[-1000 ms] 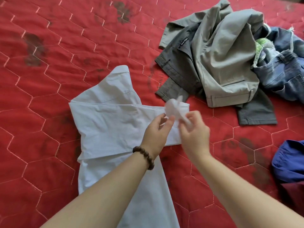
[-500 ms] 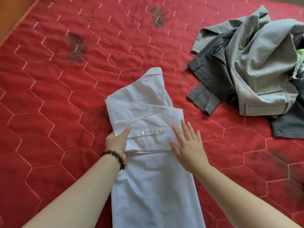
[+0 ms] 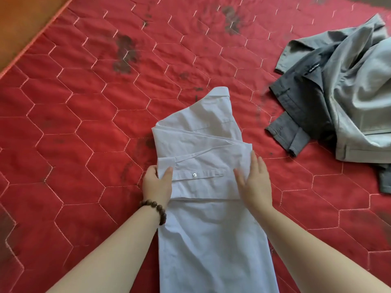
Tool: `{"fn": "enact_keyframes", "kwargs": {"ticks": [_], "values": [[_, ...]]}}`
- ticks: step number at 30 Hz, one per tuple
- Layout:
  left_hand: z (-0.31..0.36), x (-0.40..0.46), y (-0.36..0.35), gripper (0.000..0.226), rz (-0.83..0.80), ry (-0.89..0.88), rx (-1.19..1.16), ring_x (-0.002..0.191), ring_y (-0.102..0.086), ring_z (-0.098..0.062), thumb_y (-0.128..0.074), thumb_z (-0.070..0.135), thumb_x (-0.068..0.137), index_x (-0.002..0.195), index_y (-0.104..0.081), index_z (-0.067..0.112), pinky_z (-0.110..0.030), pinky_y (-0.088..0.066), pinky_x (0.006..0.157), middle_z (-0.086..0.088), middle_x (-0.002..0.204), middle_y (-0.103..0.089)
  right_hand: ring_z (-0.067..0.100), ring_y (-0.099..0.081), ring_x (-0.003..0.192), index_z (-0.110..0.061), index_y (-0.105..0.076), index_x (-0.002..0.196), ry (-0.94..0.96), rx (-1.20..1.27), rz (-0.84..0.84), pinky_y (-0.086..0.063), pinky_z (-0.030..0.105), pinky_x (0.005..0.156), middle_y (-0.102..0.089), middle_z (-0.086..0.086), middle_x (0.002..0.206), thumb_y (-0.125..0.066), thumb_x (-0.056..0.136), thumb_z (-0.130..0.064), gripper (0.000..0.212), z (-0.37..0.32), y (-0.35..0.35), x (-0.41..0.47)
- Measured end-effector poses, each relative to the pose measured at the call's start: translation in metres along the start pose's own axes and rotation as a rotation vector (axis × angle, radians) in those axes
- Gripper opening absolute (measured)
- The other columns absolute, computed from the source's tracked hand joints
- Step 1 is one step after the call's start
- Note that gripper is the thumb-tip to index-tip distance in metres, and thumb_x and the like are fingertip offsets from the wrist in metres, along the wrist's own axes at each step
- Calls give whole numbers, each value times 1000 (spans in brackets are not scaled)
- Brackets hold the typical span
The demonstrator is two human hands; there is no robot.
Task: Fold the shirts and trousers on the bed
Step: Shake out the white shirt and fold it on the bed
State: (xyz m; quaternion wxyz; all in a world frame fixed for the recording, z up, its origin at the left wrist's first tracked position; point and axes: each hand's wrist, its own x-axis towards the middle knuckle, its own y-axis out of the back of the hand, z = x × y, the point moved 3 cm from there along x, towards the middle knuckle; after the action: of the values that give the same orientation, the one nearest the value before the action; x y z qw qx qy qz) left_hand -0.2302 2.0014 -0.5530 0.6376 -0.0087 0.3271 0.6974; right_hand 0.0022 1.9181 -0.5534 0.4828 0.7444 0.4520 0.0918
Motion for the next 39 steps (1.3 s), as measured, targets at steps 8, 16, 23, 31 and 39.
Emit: {"fn": "enact_keyframes", "kwargs": {"ticks": [8, 16, 23, 31, 39], "values": [[14, 25, 4, 14, -92, -236, 303, 77, -54, -20, -65, 20, 88, 87, -55, 10, -26, -35, 59, 0, 80, -58, 30, -58, 87, -4, -60, 93, -220, 260, 25, -36, 34, 65, -61, 7, 85, -63, 89, -25, 21, -1, 13, 37], [23, 4, 4, 44, 194, -448, 659, 114, -48, -33, -63, 19, 81, 122, -51, 11, -46, -39, 91, -14, 124, -50, 30, -41, 127, -10, -41, 140, -30, 26, 211, -36, 41, 104, -45, 12, 137, -58, 93, -29, 54, -2, 8, 23], [-11, -10, -58, 53, -247, -1033, 1158, 135, -43, -26, -40, 19, 82, 132, -56, 12, -46, -22, 110, -10, 142, -49, 26, -26, 144, -8, -41, 144, 711, -500, -45, -14, 45, 116, -27, 9, 155, -34, 95, -33, 55, -17, -48, 2], [-31, -5, -54, 60, -113, -732, 1212, 145, 3, -43, -18, 53, 92, 150, -8, 39, -71, -1, 108, -1, 161, -5, 16, 21, 145, -44, 3, 149, 390, -566, -58, 11, 43, 118, 18, -1, 159, -15, 93, -67, 64, 4, -43, 19], [-39, -47, -45, 74, -74, -723, 1143, 147, 9, -29, -21, 53, 90, 152, -7, 17, -59, 2, 116, -14, 160, 2, 25, 1, 148, -12, -17, 152, 484, -469, 2, 1, 44, 119, -4, 13, 160, -25, 96, -45, 65, 2, -44, -39]]}}
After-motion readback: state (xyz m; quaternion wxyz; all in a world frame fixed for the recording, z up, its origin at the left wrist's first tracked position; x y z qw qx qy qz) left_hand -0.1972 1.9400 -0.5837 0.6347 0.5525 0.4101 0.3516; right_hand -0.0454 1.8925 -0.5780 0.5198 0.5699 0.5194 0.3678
